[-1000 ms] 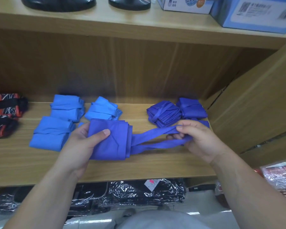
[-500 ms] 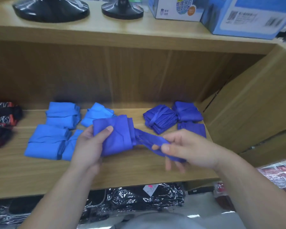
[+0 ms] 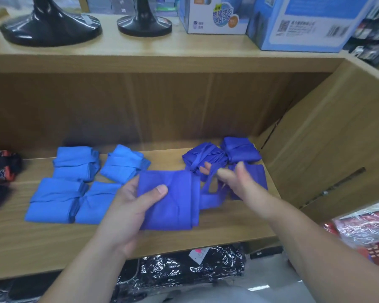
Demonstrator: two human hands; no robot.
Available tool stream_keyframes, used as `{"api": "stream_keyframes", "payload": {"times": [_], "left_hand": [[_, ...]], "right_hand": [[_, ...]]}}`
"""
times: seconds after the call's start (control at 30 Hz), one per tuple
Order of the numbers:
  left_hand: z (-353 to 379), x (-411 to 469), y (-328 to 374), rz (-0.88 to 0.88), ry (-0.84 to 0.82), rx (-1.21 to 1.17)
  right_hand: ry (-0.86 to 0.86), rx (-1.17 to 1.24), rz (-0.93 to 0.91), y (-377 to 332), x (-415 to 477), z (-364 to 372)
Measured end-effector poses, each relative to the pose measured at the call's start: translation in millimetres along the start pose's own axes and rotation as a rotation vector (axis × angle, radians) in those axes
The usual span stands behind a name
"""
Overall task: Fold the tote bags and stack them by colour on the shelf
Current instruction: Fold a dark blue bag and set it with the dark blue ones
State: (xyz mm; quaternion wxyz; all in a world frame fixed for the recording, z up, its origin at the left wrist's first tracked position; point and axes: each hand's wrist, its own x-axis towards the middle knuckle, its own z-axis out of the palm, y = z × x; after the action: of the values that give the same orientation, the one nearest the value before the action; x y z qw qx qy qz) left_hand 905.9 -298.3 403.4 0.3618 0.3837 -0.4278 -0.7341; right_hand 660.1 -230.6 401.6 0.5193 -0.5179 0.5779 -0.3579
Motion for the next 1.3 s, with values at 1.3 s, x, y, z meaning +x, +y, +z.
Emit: {"api": "stream_keyframes", "payload": {"times": [1.3], "left_hand": [[36, 17, -63, -0.115, -0.031, 0.418]], "right_hand": [[0.092, 0.401, 0.212, 38, -2, 5]]}}
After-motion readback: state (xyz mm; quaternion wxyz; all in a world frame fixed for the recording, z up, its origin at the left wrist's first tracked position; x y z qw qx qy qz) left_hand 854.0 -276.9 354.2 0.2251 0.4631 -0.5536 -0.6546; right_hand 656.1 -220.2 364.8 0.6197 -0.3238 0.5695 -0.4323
